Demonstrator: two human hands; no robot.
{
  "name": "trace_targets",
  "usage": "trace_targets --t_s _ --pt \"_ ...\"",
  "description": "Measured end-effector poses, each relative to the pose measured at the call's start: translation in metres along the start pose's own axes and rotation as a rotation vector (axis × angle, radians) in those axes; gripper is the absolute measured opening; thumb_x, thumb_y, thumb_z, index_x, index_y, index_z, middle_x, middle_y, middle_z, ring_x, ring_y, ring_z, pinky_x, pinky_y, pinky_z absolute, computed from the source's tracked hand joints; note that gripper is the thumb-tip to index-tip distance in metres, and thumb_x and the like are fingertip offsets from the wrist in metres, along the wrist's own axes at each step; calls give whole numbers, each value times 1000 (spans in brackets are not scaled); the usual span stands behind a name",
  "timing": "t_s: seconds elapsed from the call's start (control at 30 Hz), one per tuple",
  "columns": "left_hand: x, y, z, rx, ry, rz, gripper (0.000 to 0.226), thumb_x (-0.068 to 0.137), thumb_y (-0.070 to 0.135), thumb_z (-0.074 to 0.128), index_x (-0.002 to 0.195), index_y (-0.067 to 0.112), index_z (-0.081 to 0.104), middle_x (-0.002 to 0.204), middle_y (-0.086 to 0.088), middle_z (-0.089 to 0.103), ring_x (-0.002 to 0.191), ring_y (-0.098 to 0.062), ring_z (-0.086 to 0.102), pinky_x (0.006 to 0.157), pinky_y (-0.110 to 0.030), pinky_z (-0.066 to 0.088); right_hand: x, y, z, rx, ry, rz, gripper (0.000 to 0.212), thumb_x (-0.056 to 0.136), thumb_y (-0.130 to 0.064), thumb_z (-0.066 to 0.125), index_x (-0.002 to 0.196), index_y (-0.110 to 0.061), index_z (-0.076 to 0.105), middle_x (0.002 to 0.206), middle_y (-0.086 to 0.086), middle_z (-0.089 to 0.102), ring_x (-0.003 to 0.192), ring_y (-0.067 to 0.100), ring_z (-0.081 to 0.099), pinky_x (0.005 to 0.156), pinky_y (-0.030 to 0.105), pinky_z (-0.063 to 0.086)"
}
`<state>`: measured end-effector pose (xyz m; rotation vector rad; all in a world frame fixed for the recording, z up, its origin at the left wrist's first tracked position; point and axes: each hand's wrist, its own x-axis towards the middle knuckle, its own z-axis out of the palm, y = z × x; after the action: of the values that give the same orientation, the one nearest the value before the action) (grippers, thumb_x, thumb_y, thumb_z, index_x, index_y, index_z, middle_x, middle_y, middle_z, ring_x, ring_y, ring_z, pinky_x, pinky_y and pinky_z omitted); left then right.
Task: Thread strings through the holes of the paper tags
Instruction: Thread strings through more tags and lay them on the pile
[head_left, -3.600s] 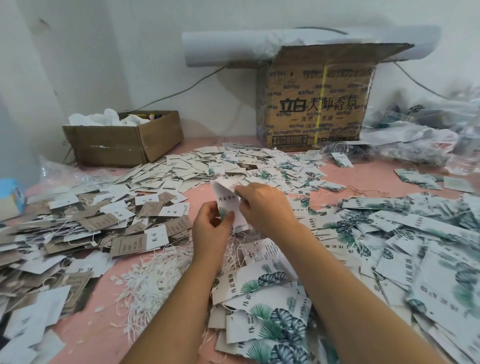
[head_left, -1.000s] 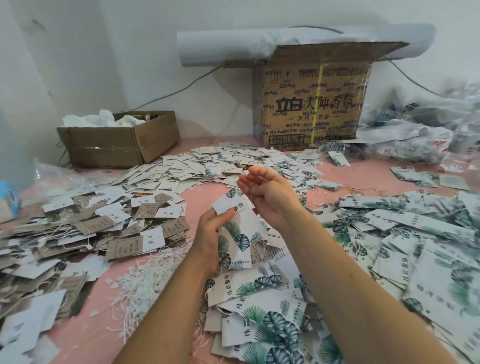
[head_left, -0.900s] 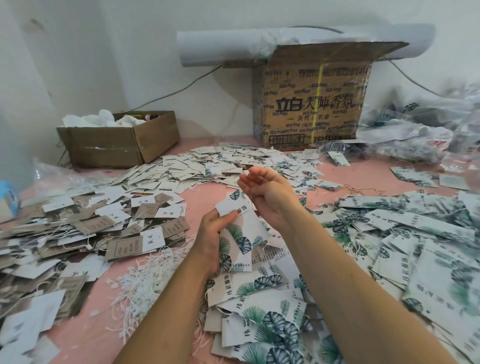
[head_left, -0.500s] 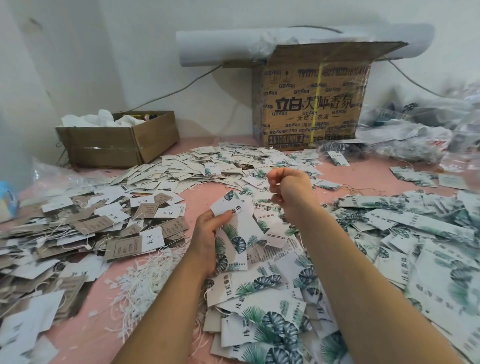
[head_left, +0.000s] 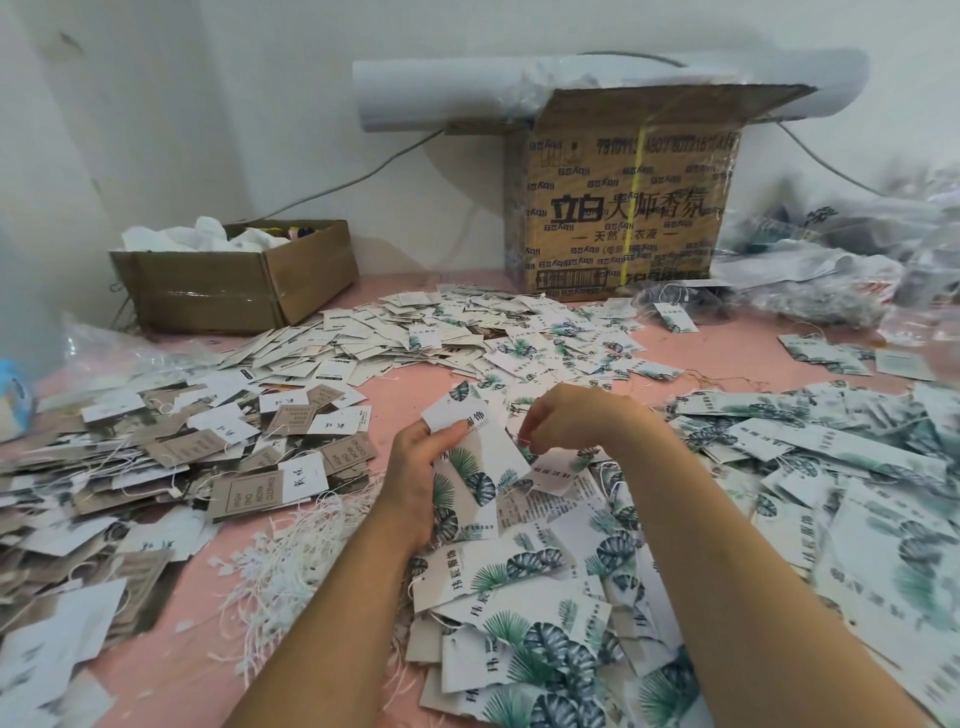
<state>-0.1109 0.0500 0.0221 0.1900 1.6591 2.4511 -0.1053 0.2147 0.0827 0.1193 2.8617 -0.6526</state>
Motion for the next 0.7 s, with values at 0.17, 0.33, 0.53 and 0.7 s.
trace_targets --t_s 0.17,0.33,0.53,0.7 --pt "-2 0 0 -7 -40 -2 18 61 19 62 77 12 66 62 -8 70 52 -22 66 44 -25 52 -3 -9 5 356 -26 -289 33 85 5 52 109 -16 63 118 5 60 107 20 54 99 41 42" --pt "1 -1 -1 -25 -47 19 14 60 17 62 64 19 76 63 -8 71 53 -21 67 46 -25 52 -1 -12 15 584 -152 -315 24 94 5 41 111 0 57 109 26 62 87 28 57 87 46 48" --pt "0 -1 0 -4 -55 27 11 63 17 64 65 17 75 65 -9 71 55 -23 68 46 -26 52 -1 -9 10 503 -11 -279 15 93 -7 51 80 -11 58 66 5 52 52 11 43 51 22 39" --pt "2 -4 -3 23 -36 38 15 81 4 60 75 13 70 68 -8 72 56 -22 68 46 -26 53 -1 -9 7 394 43 -292 17 89 -9 58 73 -12 64 58 -4 51 46 7 37 44 17 33"
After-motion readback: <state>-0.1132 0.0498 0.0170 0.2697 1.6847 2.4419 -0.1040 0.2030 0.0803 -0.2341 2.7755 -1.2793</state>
